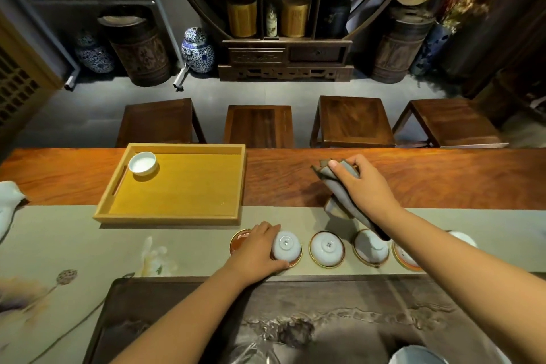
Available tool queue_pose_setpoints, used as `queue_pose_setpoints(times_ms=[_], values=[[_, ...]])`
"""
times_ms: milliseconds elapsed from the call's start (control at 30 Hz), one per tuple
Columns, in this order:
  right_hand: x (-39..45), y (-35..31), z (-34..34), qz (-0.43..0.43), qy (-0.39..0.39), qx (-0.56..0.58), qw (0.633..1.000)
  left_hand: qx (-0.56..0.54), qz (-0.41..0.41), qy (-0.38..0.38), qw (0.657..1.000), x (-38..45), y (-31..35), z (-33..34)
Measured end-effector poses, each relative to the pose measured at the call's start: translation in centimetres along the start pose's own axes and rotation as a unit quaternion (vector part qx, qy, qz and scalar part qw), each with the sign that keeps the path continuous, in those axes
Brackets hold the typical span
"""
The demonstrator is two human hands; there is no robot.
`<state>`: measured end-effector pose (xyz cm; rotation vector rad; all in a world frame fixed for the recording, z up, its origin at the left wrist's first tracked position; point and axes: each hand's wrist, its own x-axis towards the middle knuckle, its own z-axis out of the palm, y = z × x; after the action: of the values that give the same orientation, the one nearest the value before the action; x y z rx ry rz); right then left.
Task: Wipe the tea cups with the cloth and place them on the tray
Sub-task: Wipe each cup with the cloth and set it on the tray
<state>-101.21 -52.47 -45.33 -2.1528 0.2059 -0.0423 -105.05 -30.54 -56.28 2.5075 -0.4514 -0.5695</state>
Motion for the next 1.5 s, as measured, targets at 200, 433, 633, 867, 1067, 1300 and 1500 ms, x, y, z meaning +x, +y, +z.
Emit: queue_pose_setpoints(times_ms=[200, 433, 633, 867, 1067, 1300, 1500], values=[[0.1, 1.0, -0.8, 0.008, -0.001, 0.008, 1.0, -0.033, -0.014, -0.002, 0.999, 0.2, 0.6, 0.3], [0.3, 1.2, -1.0, 0.011, 0.0, 0.007, 1.0, -0.001, -0.013, 0.018, 1.0, 0.1, 1.1, 0.0], [0.3, 1.0, -0.7, 0.008, -0.005, 0.013, 1.0, 0.003, -0.01, 0.024, 1.0, 0.2, 1.1, -0.2], [0.1, 0.7, -0.3, 0.004, -0.008, 0.018, 1.0, -0.057, -0.026, 0.056, 0.996, 0.1, 1.0, -0.8], [-0.1, 0.3, 0.1, 0.01, -0.003, 0.019, 1.0, -0.146, -0.012, 0.121, 0.982, 0.3, 2.1, -3.5], [0.1, -1.4, 0.7, 0.004, 0.007, 0.031, 0.999, -0.144, -0.001, 0.099, 0.985, 0.5, 3.7, -7.6], [-1.0, -2.1, 1.2, 0.006, -0.002, 0.05, 0.999, -0.101, -0.003, 0.0, 0.995, -0.3, 3.6, -8.8]])
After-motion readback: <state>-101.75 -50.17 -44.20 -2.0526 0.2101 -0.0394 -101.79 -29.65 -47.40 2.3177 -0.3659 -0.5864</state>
